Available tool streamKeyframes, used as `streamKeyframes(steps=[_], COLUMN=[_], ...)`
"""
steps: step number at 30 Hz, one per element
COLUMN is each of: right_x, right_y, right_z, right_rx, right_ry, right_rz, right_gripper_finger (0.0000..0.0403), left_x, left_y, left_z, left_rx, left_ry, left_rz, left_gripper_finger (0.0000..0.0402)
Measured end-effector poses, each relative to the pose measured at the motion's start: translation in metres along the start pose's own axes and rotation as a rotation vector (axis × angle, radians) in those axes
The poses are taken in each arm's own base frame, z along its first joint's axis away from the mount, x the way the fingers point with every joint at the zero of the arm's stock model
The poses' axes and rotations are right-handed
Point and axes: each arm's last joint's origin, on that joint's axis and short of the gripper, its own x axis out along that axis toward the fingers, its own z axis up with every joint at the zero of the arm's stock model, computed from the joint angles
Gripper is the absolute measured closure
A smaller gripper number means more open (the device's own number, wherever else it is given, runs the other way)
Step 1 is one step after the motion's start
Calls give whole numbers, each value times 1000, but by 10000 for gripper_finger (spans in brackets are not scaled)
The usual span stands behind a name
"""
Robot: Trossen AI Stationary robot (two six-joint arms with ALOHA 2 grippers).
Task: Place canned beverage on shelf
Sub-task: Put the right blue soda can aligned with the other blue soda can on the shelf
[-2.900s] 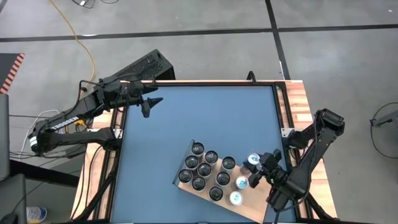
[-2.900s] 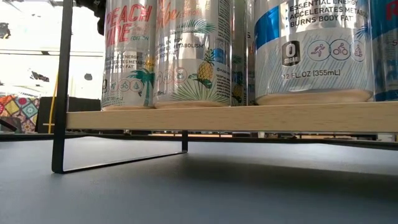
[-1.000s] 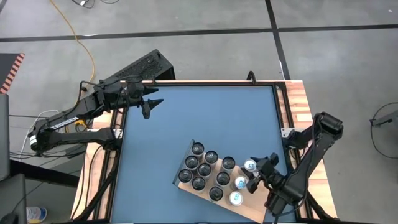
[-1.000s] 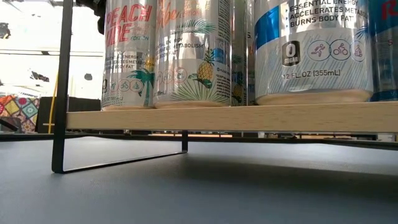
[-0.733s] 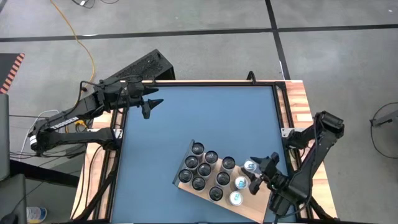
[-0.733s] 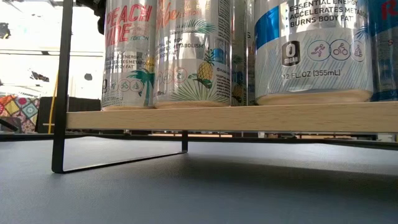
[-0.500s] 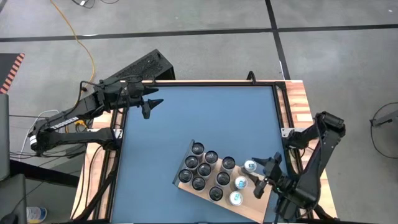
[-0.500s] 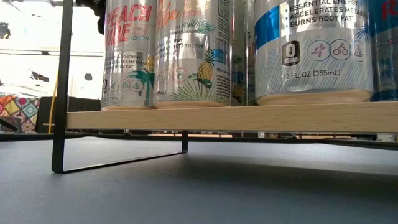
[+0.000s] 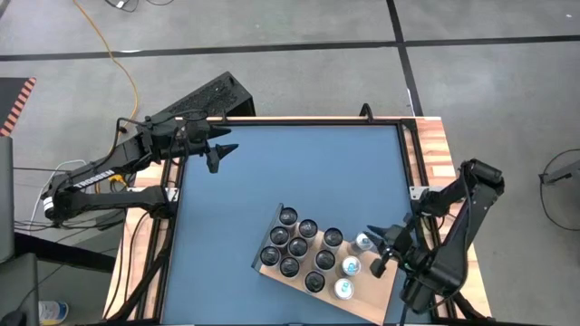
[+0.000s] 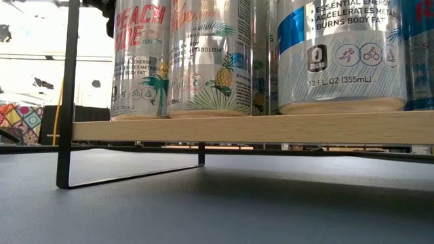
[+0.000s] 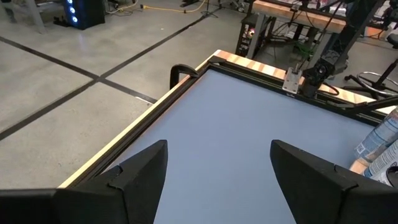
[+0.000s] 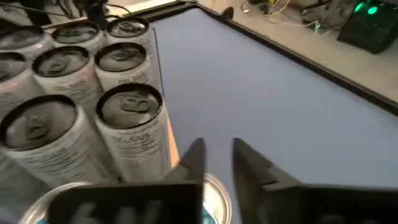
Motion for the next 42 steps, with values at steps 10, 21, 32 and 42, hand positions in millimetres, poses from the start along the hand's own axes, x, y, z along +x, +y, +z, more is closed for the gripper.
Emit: streamKeyframes(steps=[10, 21, 32, 42], right_x=[26, 18, 23, 32], right_y=[-40, -56, -40, -25], right_z=[-20, -42, -43, -40], right_rx=[74, 119, 160, 158], right_ry=[225, 221, 194, 215], right_rz=[-184, -171, -47, 22], right_gripper_finger=[401, 403, 403, 403], left_x=[0, 0, 0, 0], left_y=[0, 0, 0, 0], left_z=[0, 0, 0, 0], left_rx=[0, -11, -9, -12], left_ry=[0, 0, 0, 0], left_rz=[0, 0, 0, 0], left_gripper_finger=[132, 132, 132, 132])
